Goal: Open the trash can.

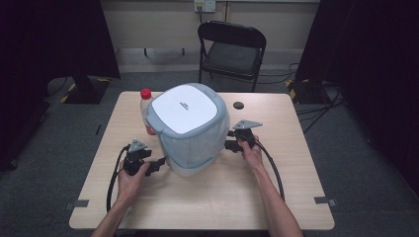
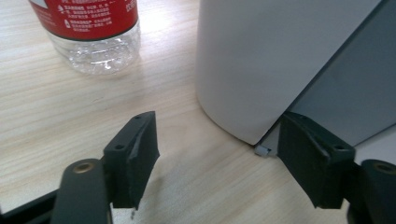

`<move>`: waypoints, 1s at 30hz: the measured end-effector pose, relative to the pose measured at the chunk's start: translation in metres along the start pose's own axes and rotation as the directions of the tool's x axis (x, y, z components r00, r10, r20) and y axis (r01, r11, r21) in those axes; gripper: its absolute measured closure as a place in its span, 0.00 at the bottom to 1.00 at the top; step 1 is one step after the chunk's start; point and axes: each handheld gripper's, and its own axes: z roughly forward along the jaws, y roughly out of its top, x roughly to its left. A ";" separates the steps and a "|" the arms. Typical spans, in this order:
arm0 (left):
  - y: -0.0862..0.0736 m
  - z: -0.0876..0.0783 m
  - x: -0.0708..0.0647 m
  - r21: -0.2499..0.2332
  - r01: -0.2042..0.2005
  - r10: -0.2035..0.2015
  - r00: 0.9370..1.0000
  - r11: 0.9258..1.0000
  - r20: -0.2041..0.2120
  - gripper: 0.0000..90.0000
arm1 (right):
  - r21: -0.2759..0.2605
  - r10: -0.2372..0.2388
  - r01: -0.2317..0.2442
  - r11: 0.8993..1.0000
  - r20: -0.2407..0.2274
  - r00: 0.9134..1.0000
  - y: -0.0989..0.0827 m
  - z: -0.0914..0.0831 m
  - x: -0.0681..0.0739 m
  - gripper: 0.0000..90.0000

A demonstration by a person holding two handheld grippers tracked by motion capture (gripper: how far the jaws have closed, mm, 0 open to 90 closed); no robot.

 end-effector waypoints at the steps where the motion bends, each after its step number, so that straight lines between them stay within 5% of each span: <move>1: 0.000 0.000 0.001 0.000 0.005 -0.005 1.000 1.000 0.015 0.35 | 0.000 -0.004 0.004 1.000 -0.008 1.000 0.000 -0.001 0.001 0.64; 7: 0.000 0.001 0.003 -0.008 0.004 -0.004 0.997 1.000 0.073 0.48 | 0.023 -0.053 0.054 0.998 -0.056 0.997 -0.001 -0.010 0.008 0.83; 12: 0.004 0.004 0.001 -0.005 0.002 -0.001 0.995 1.000 0.097 0.62 | 0.033 -0.073 0.076 0.997 -0.093 0.993 -0.009 -0.023 0.017 0.84; 17: 0.013 0.010 -0.003 -0.003 -0.029 0.029 0.999 1.000 0.041 0.73 | 0.068 -0.116 0.127 0.990 -0.141 0.983 -0.016 -0.040 0.031 0.55; 19: 0.012 0.013 -0.004 -0.011 0.005 -0.004 0.997 1.000 0.073 0.76 | 0.080 -0.111 0.124 0.989 -0.144 0.983 -0.020 -0.047 0.038 0.48; 24: 0.013 0.019 -0.007 -0.024 0.003 -0.001 0.997 1.000 0.073 0.68 | 0.085 -0.096 0.107 0.991 -0.119 0.988 -0.030 -0.064 0.052 0.44; 27: 0.013 0.015 -0.003 -0.018 0.071 -0.069 0.992 0.997 0.105 0.54 | 0.087 -0.083 0.092 0.992 -0.107 0.991 -0.033 -0.071 0.054 0.30; 30: 0.014 0.000 -0.003 -0.031 0.045 -0.041 0.994 0.999 0.104 0.49 | 0.063 -0.064 0.067 0.996 -0.047 0.997 -0.033 -0.075 0.047 0.32</move>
